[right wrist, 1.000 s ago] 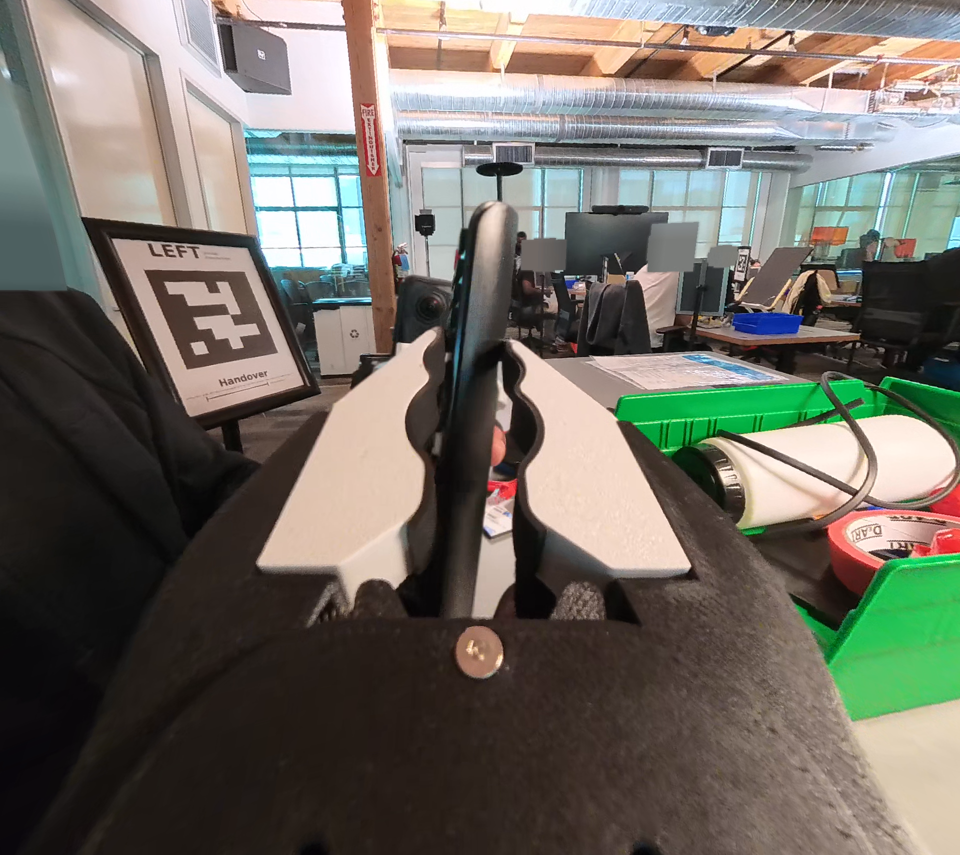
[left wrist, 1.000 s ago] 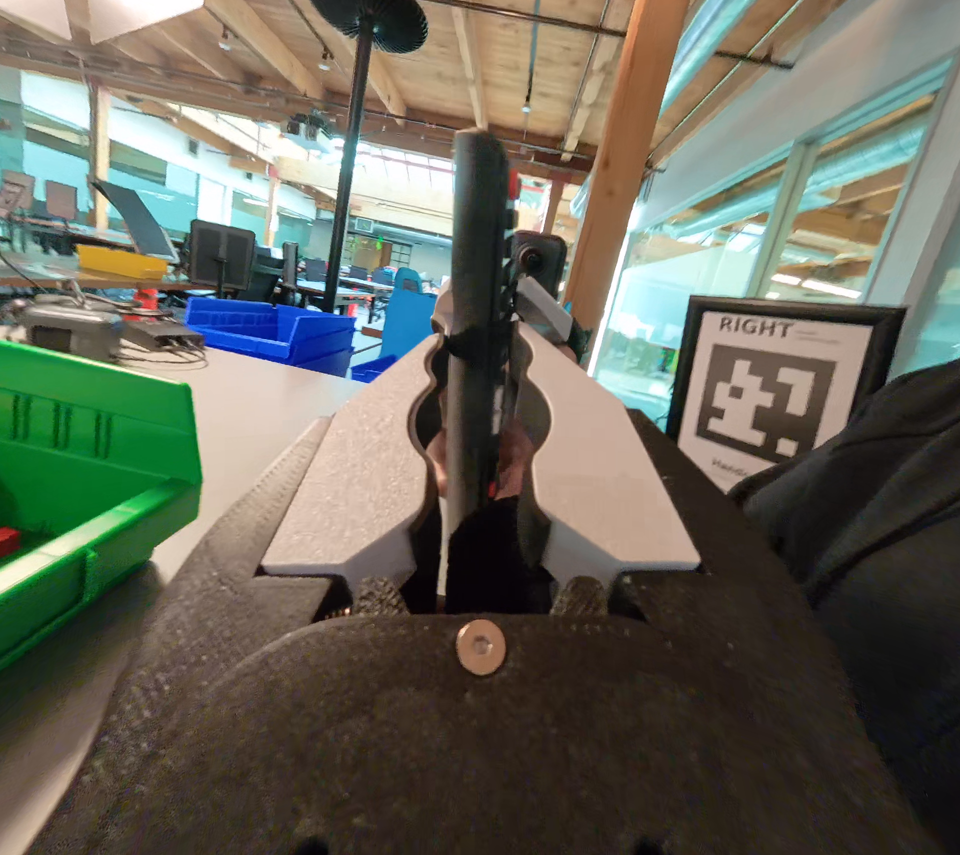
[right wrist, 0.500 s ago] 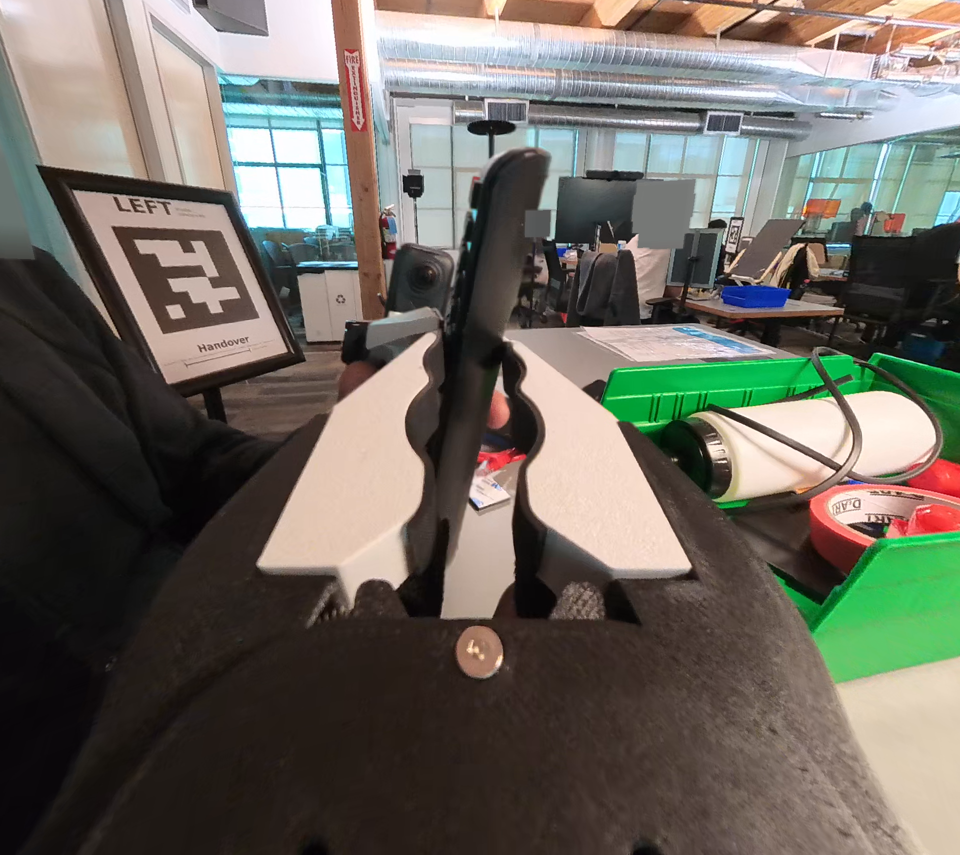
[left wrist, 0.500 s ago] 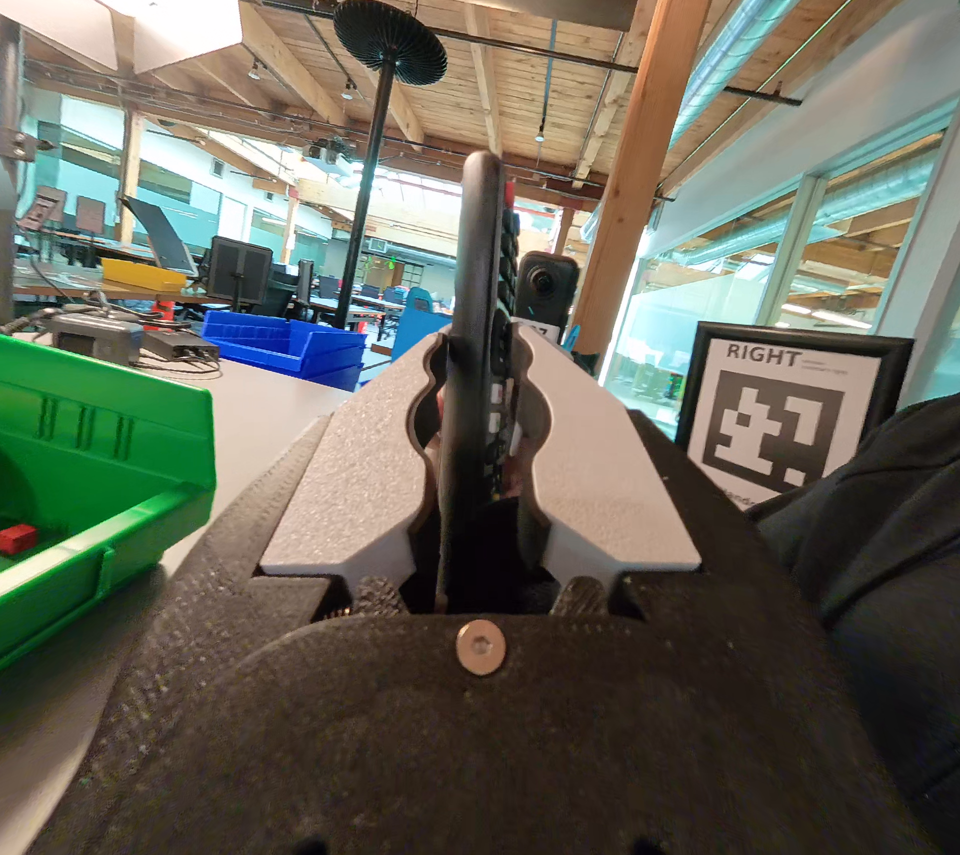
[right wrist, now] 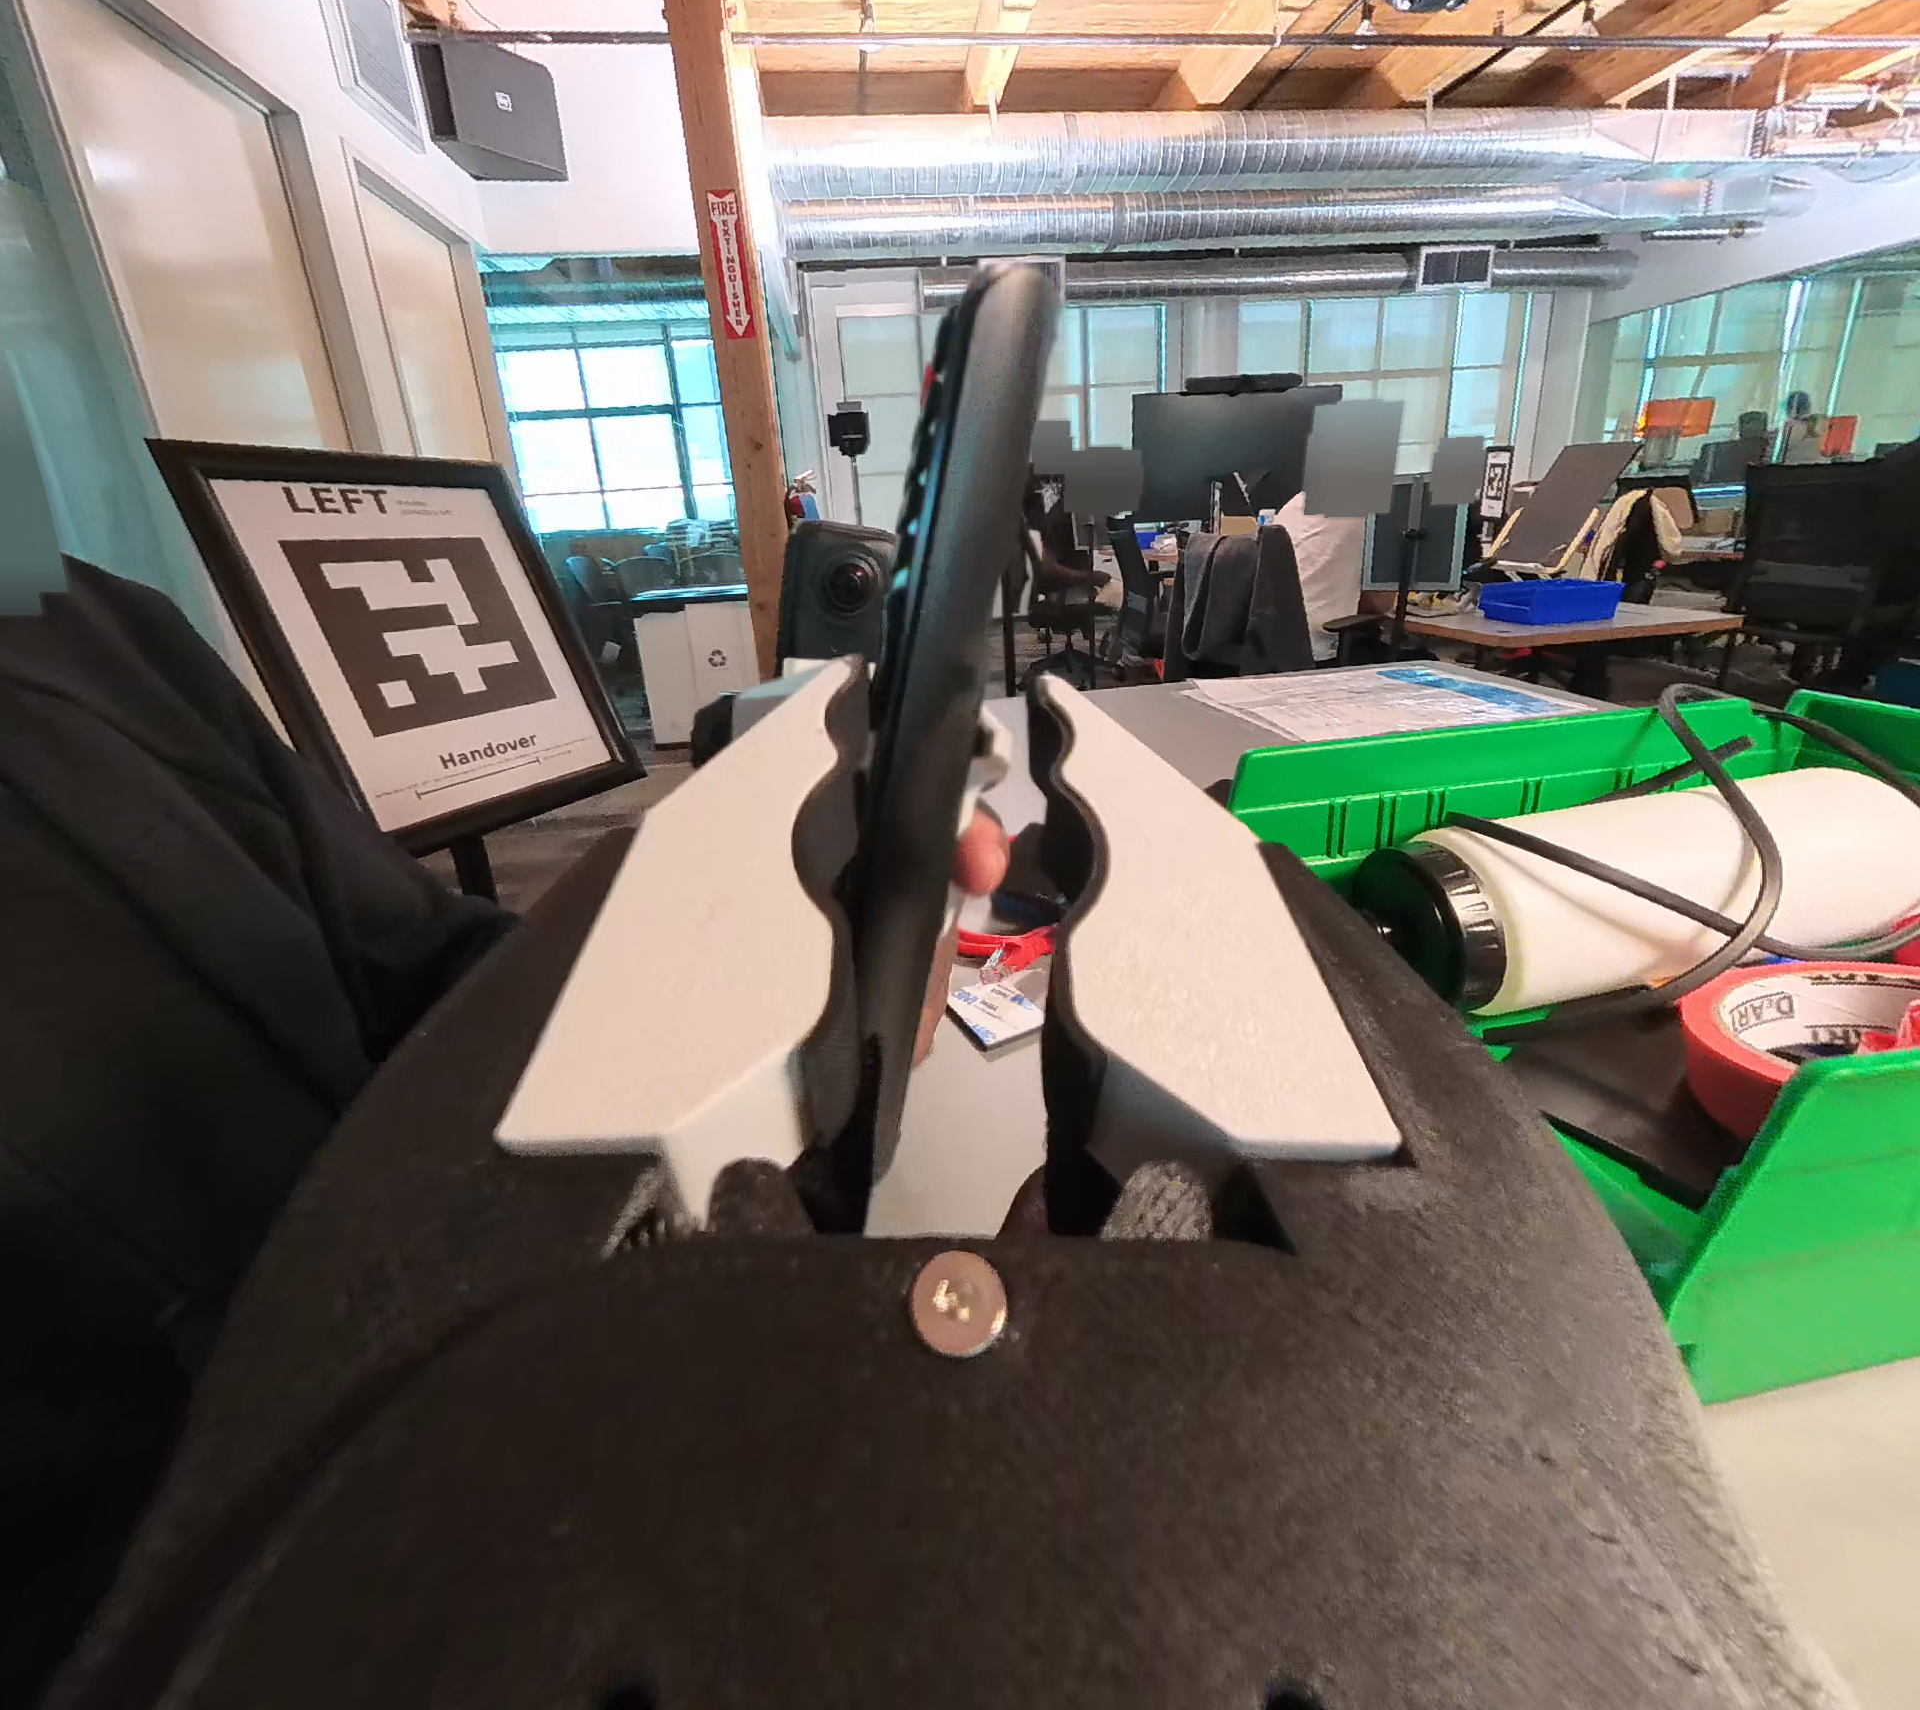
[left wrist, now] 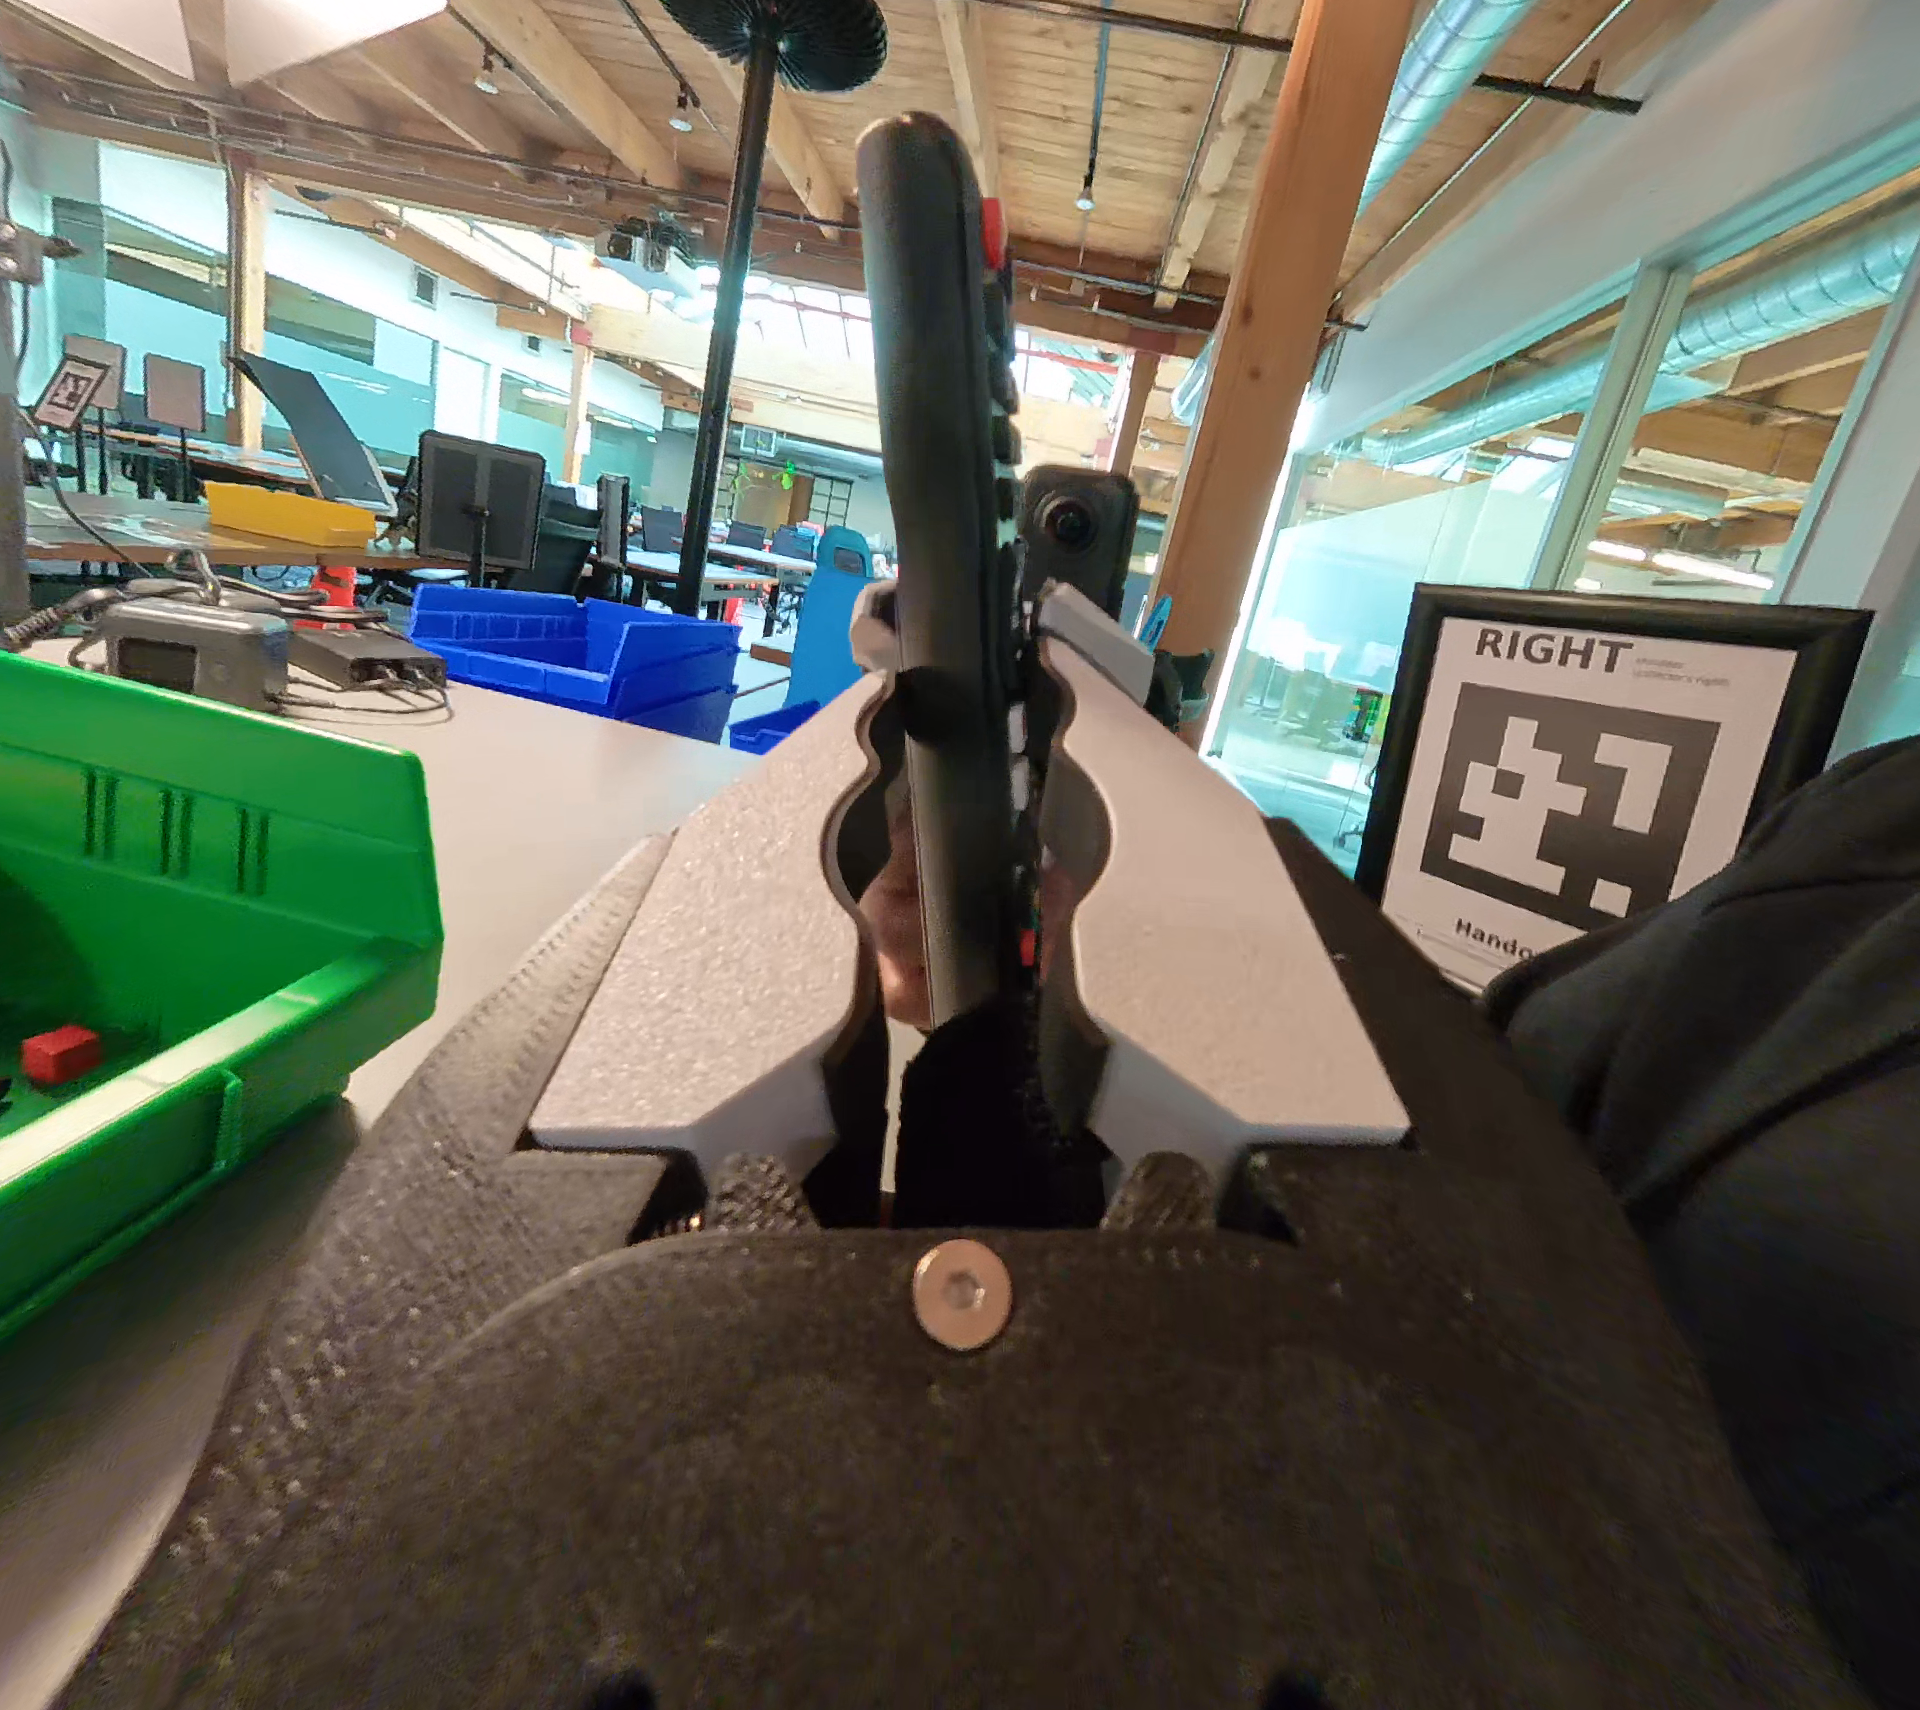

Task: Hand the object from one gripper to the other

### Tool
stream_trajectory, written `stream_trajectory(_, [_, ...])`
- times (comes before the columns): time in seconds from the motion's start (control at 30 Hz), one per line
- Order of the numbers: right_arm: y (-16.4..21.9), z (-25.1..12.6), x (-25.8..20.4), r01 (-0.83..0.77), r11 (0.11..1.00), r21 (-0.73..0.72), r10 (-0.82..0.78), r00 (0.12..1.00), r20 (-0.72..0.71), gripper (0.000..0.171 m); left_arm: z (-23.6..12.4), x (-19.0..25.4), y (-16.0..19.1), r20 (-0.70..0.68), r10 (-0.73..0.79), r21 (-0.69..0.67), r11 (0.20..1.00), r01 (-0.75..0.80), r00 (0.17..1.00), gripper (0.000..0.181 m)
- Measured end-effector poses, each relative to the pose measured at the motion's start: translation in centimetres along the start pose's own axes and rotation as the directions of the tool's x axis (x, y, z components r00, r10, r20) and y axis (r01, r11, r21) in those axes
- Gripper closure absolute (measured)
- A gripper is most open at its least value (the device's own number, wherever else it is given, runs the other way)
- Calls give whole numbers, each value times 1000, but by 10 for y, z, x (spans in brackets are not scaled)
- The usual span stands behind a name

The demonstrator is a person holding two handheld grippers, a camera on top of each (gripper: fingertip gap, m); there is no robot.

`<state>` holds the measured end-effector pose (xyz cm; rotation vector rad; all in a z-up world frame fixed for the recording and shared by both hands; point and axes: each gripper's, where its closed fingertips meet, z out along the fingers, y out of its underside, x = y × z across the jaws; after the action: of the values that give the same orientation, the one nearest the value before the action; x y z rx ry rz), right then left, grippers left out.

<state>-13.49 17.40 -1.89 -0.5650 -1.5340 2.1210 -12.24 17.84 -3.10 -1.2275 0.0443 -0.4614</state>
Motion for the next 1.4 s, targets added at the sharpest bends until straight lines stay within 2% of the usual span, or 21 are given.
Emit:
stream_trajectory(0.17, [8, -1, 0, -17, 999, -34, 18, 1000, 20, 137, -5, -2, -13, 8, -9, 74, 997, 9, 1000, 158])
stream_trajectory(0.3, [18, 3, -7, 14, 996, -87, -10, 999, 49, 147, -3, 0, -10, 0, -4, 55, 998, 4, 1000, 157])
stream_trajectory(0.43, [19, 3, -4, 51, 994, -98, -49, 999, 23, 148, -2, -1, -8, 5, -21, 53, 998, 21, 1000, 156])
stream_trajectory(0.7, [-6, -6, -1, -4, 999, 43, 3, 1000, 22, 150, -1, -1, -5, -6, -43, 41, 998, 43, 999, 153])
stream_trajectory(0.77, [-6, -5, -1, -10, 999, 46, 9, 1000, 23, 150, 0, 3, -5, -23, -31, 41, 999, 32, 999, 160])
stream_trajectory(0.9, [-3, -4, -2, -40, 999, 33, 39, 998, 40, 147, -2, 2, -6, -4, 19, 34, 999, -19, 1000, 161])
stream_trajectory(1.07, [10, -3, -4, -41, 998, -51, 44, 997, 57, 138, -5, 0, -11, 6, 24, 58, 998, -24, 1000, 162])
stream_trajectory(1.2, [17, -1, -4, -32, 996, -82, 36, 998, 54, 145, -5, -3, -11, 20, 6, 59, 998, -7, 1000, 162])
stream_trajectory(1.33, [11, -1, 1, -11, 999, -50, 12, 1000, 14, 147, -5, -5, -14, 27, -35, 89, 995, 33, 999, 160])
stream_trajectory(1.4, [3, -3, 1, -24, 1000, -7, 24, 1000, 17, 147, -3, -5, -11, 17, -59, 77, 995, 57, 998, 150])
